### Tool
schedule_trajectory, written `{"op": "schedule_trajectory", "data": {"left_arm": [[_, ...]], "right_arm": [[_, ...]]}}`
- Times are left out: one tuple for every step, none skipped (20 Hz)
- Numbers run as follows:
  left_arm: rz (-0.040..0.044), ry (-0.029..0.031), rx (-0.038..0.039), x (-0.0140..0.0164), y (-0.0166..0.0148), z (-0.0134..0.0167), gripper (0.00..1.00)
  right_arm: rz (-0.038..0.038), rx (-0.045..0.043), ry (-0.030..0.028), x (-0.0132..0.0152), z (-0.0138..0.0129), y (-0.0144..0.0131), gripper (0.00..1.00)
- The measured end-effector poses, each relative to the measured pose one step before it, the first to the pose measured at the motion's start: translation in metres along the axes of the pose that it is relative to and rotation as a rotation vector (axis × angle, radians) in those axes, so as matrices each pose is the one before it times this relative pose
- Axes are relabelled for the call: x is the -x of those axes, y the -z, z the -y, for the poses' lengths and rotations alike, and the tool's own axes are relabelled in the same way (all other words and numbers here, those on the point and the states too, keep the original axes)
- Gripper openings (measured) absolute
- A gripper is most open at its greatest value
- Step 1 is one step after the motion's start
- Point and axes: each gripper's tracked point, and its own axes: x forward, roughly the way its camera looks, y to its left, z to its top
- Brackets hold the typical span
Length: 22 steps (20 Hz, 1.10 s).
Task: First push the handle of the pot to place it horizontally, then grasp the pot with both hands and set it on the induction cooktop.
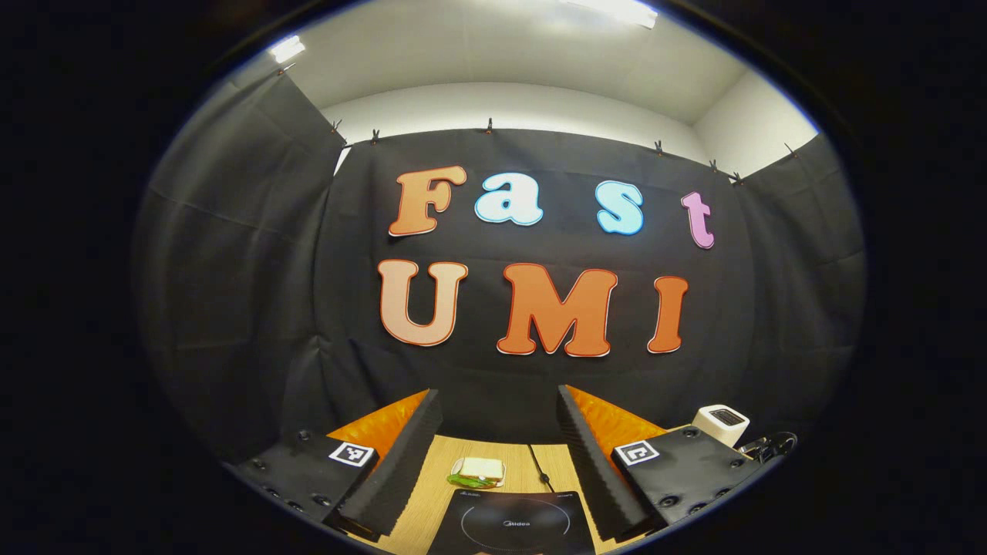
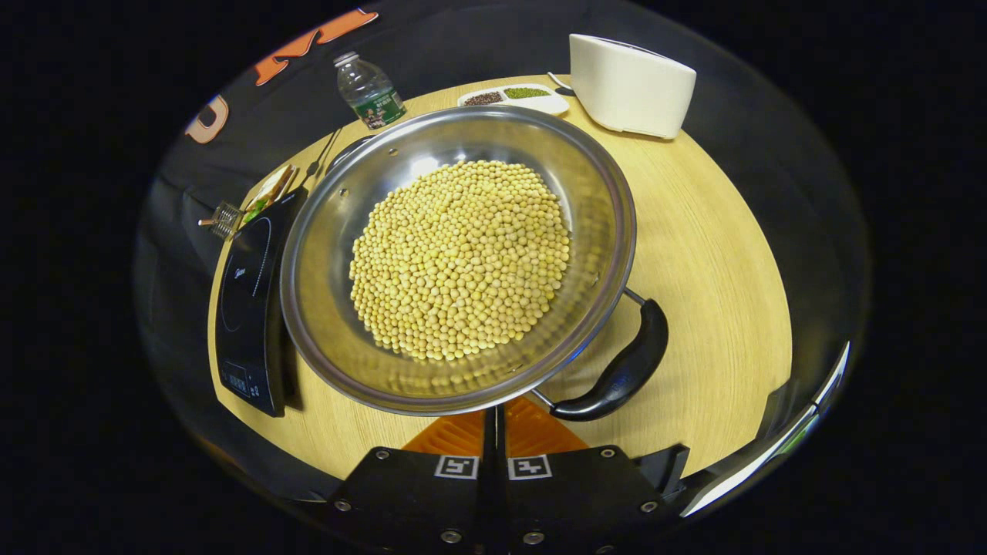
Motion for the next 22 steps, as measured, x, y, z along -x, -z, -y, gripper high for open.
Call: {"op": "schedule_trajectory", "data": {"left_arm": [[-0.00474, -0.00137, 0.00020, 0.00086, 0.00237, -0.00127, 0.97], [-0.00565, 0.00041, -0.00126, -0.00029, 0.00293, -0.00008, 0.97], [-0.00230, -0.00073, -0.00139, -0.00046, 0.00040, -0.00098, 0.97], [0.00022, -0.00172, -0.00180, 0.00028, -0.00050, -0.00097, 0.98], [0.00339, -0.00178, -0.00022, -0.00016, -0.00092, -0.00019, 0.98], [0.00339, 0.00066, -0.00005, 0.00029, -0.00210, 0.00057, 0.98], [0.00330, 0.00131, -0.00007, 0.00155, 0.00146, 0.00079, 0.98], [0.00171, 0.00169, -0.00237, 0.00068, -0.00075, 0.00084, 0.98], [0.00159, -0.00020, -0.00463, -0.00004, 0.00021, 0.00053, 0.98], [0.00090, -0.00099, -0.00621, -0.00002, 0.00000, 0.00059, 0.98], [0.00167, -0.00189, -0.00493, 0.00037, 0.00004, 0.00017, 0.98], [-0.00016, 0.00083, -0.00246, 0.00100, 0.00041, 0.00135, 0.98], [-0.00158, 0.00309, 0.00023, -0.00099, 0.00065, 0.00261, 0.98], [-0.00237, 0.00437, 0.00072, 0.00084, 0.00129, 0.00208, 0.99], [-0.00291, 0.00319, -0.00188, 0.00090, 0.00169, 0.00130, 0.99], [-0.00230, 0.00177, -0.00306, -0.00010, 0.00167, 0.00113, 0.99], [-0.00201, 0.00029, -0.00289, -0.00156, 0.00084, 0.00187, 0.98], [-0.00354, 0.00211, -0.00179, -0.00059, 0.00111, 0.00164, 0.98], [-0.00389, 0.00374, -0.00228, 0.00009, 0.00241, 0.00183, 0.97], [-0.00452, 0.00276, -0.00302, -0.00119, 0.00140, 0.00220, 0.98], [-0.00403, 0.00236, -0.00544, -0.00079, 0.00184, 0.00200, 0.98], [-0.00328, 0.00145, -0.00535, -0.00012, 0.00190, 0.00162, 0.98]], "right_arm": [[0.00120, -0.00833, 0.01119, -0.00122, 0.00645, -0.00266, 0.00], [-0.00038, -0.01672, 0.01322, -0.00082, 0.00761, -0.00228, 0.00], [-0.00347, -0.02325, 0.00686, -0.00098, 0.00671, -0.00386, 0.00], [-0.00214, -0.02203, 0.01006, -0.00229, 0.00628, -0.00298, 0.00], [0.00516, -0.01700, 0.00843, -0.00032, 0.00551, -0.00481, 0.00], [0.00851, -0.00700, 0.00806, 0.00064, 0.00457, -0.00397, 0.00], [0.00969, -0.01229, 0.00499, 0.00109, 0.00337, -0.00423, 0.00], [0.00888, -0.00883, 0.00278, 0.00131, 0.00234, -0.00451, 0.00], [0.00866, -0.00739, 0.00876, 0.00057, 0.00367, -0.00503, 0.00], [0.00801, -0.01009, 0.00901, -0.00061, 0.00260, -0.00488, 0.00], [0.00689, -0.00878, 0.00997, -0.00062, 0.00275, -0.00512, 0.00], [0.00442, -0.00520, 0.00953, -0.00083, 0.00209, -0.00421, 0.00], [0.00373, -0.00073, 0.00869, -0.00042, 0.00121, -0.00365, 0.00], [0.00784, -0.00361, 0.00983, -0.00169, 0.00135, -0.00533, 0.00], [0.00704, -0.00082, 0.00830, -0.00032, 0.00365, -0.00302, 0.00], [0.00724, -0.01210, 0.00922, -0.00085, 0.00292, -0.00472, 0.00], [0.00953, -0.01050, 0.00722, -0.00244, 0.00115, -0.00554, 0.00], [0.01054, -0.00863, 0.00220, -0.00243, 0.00141, -0.00551, 0.00], [0.00358, -0.00974, -0.00111, -0.00257, 0.00082, -0.00497, 0.00], [-0.00235, -0.00841, -0.00199, -0.00100, 0.00058, -0.00279, 0.00], [-0.00027, -0.00140, -0.00015, -0.00104, 0.00048, -0.00258, 0.00], [0.00271, 0.00381, 0.00111, -0.00151, 0.00050, -0.00257, 0.00]]}}
